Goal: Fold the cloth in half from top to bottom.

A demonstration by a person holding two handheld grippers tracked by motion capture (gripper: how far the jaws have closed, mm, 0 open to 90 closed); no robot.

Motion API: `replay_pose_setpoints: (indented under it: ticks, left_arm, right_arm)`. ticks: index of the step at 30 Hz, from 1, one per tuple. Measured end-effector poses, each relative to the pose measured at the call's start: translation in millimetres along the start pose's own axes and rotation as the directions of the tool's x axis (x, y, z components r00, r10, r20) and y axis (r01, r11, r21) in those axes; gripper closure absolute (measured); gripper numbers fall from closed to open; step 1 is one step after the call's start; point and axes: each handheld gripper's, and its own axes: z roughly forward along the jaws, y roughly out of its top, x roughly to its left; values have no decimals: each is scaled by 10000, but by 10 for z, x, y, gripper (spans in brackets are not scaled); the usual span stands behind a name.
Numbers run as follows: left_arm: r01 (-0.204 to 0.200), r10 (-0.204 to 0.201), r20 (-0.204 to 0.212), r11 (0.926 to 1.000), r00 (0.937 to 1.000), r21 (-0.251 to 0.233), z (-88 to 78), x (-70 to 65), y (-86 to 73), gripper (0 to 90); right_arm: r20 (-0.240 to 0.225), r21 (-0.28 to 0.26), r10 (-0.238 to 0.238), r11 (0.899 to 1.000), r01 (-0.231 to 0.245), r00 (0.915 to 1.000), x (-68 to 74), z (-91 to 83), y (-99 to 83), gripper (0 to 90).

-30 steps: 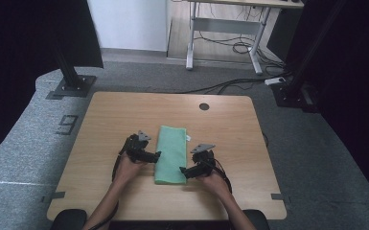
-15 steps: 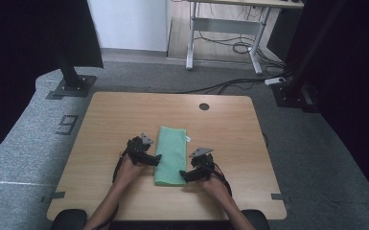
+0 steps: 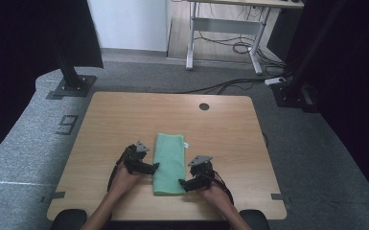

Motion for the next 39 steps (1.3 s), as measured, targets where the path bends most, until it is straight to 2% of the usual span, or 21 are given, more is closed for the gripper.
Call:
replay_pose_setpoints:
  ticks: [9,14,17,22,24,32,39]
  left_arm:
    - [68,-68,65,10000,10000,37,-41,-24,-48,11]
    - [84,-84,68,10000,9999,38,-40,-23,-48,10]
    - [94,-94,66,9999,9999,39,-40,-23,-48,9]
    - [97,-97,68,9999,9999,38,-39,-23,-48,9]
    - [96,-96,65,9999,9999,38,-39,-23,-48,9]
    - [82,-82,64,10000,9999,41,-40,-23,-48,10]
    - [56,-56,63,10000,10000,68,-42,-20,-48,10]
  right_arm:
    - [-84,-93,-16,10000,16,10000,38,-26,-38,69]
    - [-496,-62,289,9996,-292,9984,-6,-39,-4,73]
    - [-562,-116,404,9991,-411,9976,-46,-37,23,73]
    - [-526,-246,416,9988,-430,9977,-122,-71,75,73]
    - [-547,-316,575,9977,-593,9968,-162,-80,102,73]
    - [-378,-283,510,9982,-521,9980,-309,-27,265,73]
    - [-240,-332,364,9988,-372,9990,-382,-10,444,73]
